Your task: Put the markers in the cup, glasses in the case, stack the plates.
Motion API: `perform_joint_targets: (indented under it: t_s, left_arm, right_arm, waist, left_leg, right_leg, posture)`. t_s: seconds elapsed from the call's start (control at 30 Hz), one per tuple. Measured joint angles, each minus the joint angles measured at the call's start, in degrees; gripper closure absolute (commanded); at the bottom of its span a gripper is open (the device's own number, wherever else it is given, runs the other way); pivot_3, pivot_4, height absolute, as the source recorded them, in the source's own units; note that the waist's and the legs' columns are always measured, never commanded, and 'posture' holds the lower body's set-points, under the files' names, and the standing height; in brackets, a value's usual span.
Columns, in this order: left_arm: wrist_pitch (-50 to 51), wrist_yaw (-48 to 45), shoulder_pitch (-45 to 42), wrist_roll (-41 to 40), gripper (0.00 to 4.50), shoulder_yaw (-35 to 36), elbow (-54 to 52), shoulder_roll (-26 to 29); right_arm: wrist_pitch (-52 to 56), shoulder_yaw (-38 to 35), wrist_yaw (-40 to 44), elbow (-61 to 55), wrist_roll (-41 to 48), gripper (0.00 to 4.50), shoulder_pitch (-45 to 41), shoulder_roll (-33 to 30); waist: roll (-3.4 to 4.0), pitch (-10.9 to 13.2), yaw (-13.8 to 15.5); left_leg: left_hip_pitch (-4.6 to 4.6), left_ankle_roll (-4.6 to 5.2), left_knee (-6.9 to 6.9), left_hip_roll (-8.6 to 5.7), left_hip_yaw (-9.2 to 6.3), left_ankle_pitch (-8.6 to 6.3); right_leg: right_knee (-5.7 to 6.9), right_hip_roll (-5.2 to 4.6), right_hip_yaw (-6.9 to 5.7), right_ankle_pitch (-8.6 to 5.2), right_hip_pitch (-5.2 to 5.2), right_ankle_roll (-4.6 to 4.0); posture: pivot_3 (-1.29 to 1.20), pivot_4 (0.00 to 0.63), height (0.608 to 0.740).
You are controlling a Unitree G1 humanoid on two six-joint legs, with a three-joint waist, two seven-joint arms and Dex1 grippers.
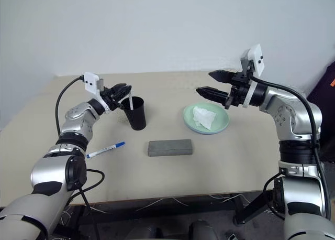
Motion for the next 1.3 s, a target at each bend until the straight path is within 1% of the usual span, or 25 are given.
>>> perform_joint_targets:
  t_s: [0.07,0.2,0.23,0.37,0.47,0.57,0.67,0.73,0.8,0.9,1.07,1.3]
  left_arm:
    - [0.0,0.0,0.0,0.0,1.56,0.0,0.0,-0.2]
    - [0.0,-0.3,0.0,0.0,0.10,0.0,0.0,-0.9]
    - [0.1,-0.3,0.0,-0.1,0.04,0.0,0.0,-0.9]
    - [4.3,-3.6,0.0,-1.1,0.04,0.1,-1.6,0.1]
    - [9.6,-8.7,0.0,-2.5,0.04,-0.1,-5.0,3.2]
    - [13.9,-18.5,0.9,-2.4,0.04,-3.1,-11.2,9.4]
    - [14.4,-28.3,4.1,0.5,0.04,-8.1,-16.1,17.5]
    - [13.1,-32.9,6.7,3.1,0.04,-11.9,-18.3,20.8]
    - [12.0,-36.6,8.9,5.1,0.04,-15.3,-20.1,22.8]
    - [9.9,-37.9,9.2,7.8,0.04,-18.6,-21.2,23.5]
    - [4.9,-37.1,9.9,13.2,0.04,-23.8,-21.7,23.5]
    - [2.2,-31.4,10.4,20.0,0.04,-29.9,-18.7,19.4]
  right_arm:
    - [0.2,0.0,-0.1,-0.3,0.0,0.00,0.1,-0.2]
    - [0.6,0.1,-0.2,-1.3,0.0,0.00,0.1,-0.2]
    - [0.6,0.1,-0.2,-1.4,0.0,0.00,0.1,-0.2]
    - [0.7,0.1,-0.6,-1.9,0.0,0.00,0.3,-0.2]
    - [0.9,0.1,-0.7,-2.3,0.0,0.00,0.8,-0.3]
    - [1.0,0.2,-0.7,-2.3,0.0,0.00,1.4,-0.5]
    - [1.1,0.2,-0.7,-2.2,0.0,0.00,1.5,-0.8]
    - [1.0,0.3,-0.7,-2.1,0.0,0.00,1.4,-0.8]
    - [1.0,0.4,-0.7,-2.0,0.0,0.00,1.2,-0.7]
    - [1.0,0.7,-0.7,-2.0,0.0,0.00,0.9,-0.5]
    - [1.0,1.1,-1.2,-2.1,0.0,0.00,0.9,-0.4]
    - [1.1,1.1,-1.7,-2.4,0.0,0.00,1.4,-0.5]
  waist:
    - [0.00,0.0,0.0]
    - [0.00,0.0,0.0]
    - [0.00,0.0,0.0]
    - [0.00,0.0,0.0]
    - [0.00,0.0,-0.2]
    - [0.00,0.0,-0.5]
    - [0.04,0.0,-1.1]
    - [0.04,0.0,-1.3]
    - [0.03,0.0,-1.2]
    - [0.02,0.0,-0.8]
    - [0.02,0.0,-0.8]
    - [0.02,0.0,-0.3]
  left_leg:
    - [0.01,0.00,-0.01,0.00,-0.01,0.00]
    - [0.01,0.00,-0.01,0.01,-0.02,0.00]
    - [0.01,0.00,-0.01,0.01,-0.01,0.00]
    - [0.00,0.00,-0.01,0.01,0.00,0.00]
    - [-0.01,0.00,-0.04,0.02,0.00,0.00]
    - [0.01,0.00,-0.11,0.04,0.03,0.00]
    - [0.08,0.00,-0.21,0.08,0.06,0.00]
    - [0.07,0.00,-0.15,0.41,0.05,0.00]
    - [0.01,0.00,-0.06,0.47,0.06,0.00]
    - [-0.01,0.00,0.02,0.52,0.04,0.00]
    - [0.01,0.00,-0.01,0.52,0.10,0.00]
    - [-0.13,0.01,-0.07,0.42,0.27,0.00]
  right_leg:
    - [0.00,0.00,0.00,0.00,0.00,0.00]
    - [0.01,0.01,-0.02,0.00,0.00,0.00]
    - [0.01,0.01,-0.02,0.00,-0.01,0.00]
    - [0.00,0.01,-0.01,0.00,-0.01,0.00]
    - [-0.01,0.03,0.00,0.00,-0.05,0.00]
    - [0.00,0.03,0.00,-0.01,-0.06,-0.02]
    - [0.00,0.03,0.04,-0.04,-0.07,-0.06]
    - [0.01,0.01,0.02,-0.10,-0.06,-0.17]
    - [0.02,-0.02,-0.02,-0.11,-0.06,-0.18]
    - [-0.01,-0.09,-0.02,-0.11,-0.06,-0.17]
    - [0.02,-0.10,0.04,-0.11,-0.12,-0.17]
    - [0.05,0.01,0.02,-0.05,-0.27,-0.06]
  posture:
    - [0.00,0.000,0.731]
    - [0.00,0.000,0.731]
    - [0.00,0.000,0.731]
    - [0.00,0.000,0.731]
    - [0.00,0.000,0.731]
    - [0.00,0.000,0.731]
    - [0.00,0.000,0.731]
    - [0.00,0.000,0.731]
    - [0.00,0.000,0.731]
    - [0.00,0.000,0.731]
    - [0.00,0.000,0.731]
    - [0.00,0.000,0.731]
